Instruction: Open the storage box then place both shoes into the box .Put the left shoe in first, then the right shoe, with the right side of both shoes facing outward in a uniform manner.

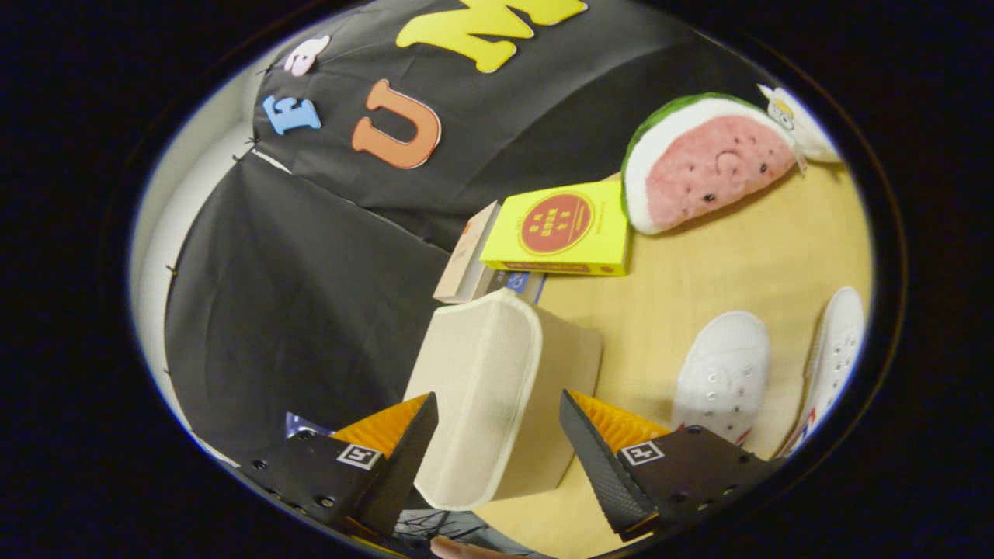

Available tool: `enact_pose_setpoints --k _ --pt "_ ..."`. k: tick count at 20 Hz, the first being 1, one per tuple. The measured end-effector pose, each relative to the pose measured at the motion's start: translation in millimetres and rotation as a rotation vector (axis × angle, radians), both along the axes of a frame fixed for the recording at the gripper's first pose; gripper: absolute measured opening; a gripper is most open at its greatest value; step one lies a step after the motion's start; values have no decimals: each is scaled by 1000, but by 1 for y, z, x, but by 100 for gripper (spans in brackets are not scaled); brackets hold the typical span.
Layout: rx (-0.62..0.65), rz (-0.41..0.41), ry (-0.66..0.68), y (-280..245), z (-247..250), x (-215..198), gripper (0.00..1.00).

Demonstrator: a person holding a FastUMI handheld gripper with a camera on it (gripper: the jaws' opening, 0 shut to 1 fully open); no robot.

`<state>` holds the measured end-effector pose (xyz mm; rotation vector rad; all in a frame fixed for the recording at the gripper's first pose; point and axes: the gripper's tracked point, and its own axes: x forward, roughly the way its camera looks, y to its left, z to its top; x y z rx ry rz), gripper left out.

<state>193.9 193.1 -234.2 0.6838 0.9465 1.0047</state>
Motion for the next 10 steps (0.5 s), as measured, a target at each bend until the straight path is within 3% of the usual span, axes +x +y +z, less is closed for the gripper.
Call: enact_pose_setpoints --k 6,9,10 --pt "91 154 165 33 -33 -8 95" --pt "106 177 241 37 -41 -13 93" --pt "127 174 254 34 -37 -16 81"
